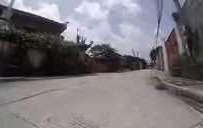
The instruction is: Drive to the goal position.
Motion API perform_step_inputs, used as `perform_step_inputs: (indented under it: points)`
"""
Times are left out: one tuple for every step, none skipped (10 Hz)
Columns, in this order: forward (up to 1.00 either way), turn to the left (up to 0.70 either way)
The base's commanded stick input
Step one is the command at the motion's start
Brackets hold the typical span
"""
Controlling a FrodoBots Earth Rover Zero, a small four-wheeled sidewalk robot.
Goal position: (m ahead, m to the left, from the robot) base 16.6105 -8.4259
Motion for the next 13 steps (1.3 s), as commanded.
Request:
perform_step_inputs:
  points:
    - [0.5,-0.49]
    - [0.5,-0.49]
    - [0.5,-0.49]
    - [0.5,-0.49]
    - [0.5,-0.49]
    - [0.5,-0.49]
    - [0.5,-0.49]
    - [0.5,-0.08]
    - [0.5,0.01]
    - [0.5,0.01]
    - [0.5,0.01]
    - [0.5,0.01]
    - [0.5,0.01]
